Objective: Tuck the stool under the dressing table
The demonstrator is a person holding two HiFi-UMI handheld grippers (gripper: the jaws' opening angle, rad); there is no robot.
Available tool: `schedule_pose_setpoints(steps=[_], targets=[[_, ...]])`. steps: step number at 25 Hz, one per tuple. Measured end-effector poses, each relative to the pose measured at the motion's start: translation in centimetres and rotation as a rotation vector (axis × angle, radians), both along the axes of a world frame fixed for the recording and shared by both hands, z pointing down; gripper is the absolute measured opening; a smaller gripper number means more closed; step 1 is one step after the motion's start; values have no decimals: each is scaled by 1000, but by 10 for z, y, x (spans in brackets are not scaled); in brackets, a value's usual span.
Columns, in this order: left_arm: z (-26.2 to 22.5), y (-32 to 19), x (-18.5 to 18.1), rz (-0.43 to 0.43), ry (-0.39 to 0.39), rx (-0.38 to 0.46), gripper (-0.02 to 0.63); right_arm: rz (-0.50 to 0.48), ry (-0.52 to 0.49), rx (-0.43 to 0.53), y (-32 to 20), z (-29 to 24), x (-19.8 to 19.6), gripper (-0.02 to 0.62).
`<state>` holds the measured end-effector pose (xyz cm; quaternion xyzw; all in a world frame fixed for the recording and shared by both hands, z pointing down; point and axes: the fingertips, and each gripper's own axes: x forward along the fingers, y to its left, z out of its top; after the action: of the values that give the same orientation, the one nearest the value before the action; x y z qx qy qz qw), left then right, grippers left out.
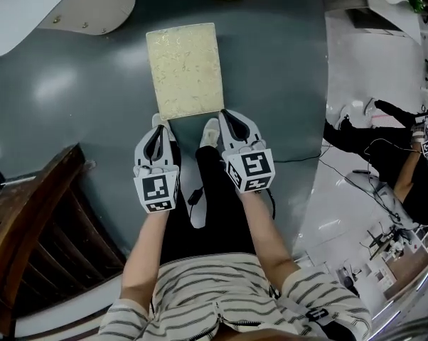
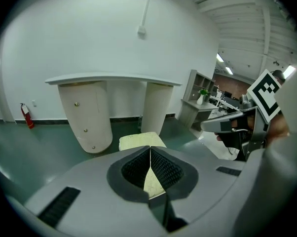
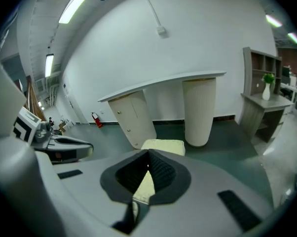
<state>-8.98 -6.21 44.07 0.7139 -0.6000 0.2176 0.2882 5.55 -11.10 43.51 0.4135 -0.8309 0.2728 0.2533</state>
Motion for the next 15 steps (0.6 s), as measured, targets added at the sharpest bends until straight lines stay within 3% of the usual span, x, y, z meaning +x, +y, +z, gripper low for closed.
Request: schedule_pose_setpoints(steps=[15], targets=[[113, 14, 0, -62, 37, -140, 8, 34, 77, -126, 13, 111, 30, 14]])
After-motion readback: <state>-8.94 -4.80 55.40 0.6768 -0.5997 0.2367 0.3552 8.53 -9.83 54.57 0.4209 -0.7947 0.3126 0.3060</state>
